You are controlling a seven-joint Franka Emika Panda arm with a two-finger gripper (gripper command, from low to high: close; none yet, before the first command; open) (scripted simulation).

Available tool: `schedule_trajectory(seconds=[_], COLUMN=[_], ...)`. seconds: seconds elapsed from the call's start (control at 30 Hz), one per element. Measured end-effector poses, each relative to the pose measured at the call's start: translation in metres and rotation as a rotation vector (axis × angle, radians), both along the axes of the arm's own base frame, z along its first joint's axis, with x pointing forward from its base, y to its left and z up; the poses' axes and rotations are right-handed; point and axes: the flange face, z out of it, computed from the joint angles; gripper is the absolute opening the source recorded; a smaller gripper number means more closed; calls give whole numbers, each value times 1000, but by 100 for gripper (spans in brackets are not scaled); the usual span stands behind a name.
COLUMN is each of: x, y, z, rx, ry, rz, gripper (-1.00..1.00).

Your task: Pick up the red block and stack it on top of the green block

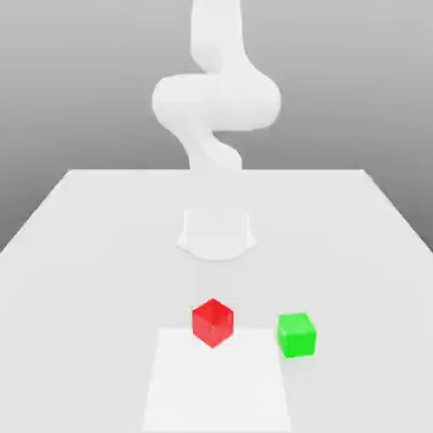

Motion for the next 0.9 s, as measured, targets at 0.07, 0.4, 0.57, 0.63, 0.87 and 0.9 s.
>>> schedule_trajectory(seconds=[0.07, 0.4, 0.57, 0.63, 0.87, 0.9], x=[19, 21, -38, -48, -46, -45], y=[5, -2, -14, -16, -19, -19], z=[-50, -301, -429, -451, -475, -477], rx=[29, 181, 254, 257, 247, 247], ry=[73, 436, 642, 673, 676, 675], rz=[-52, -389, -635, -680, -705, -705], gripper=[0, 0, 0, 0, 0, 0])
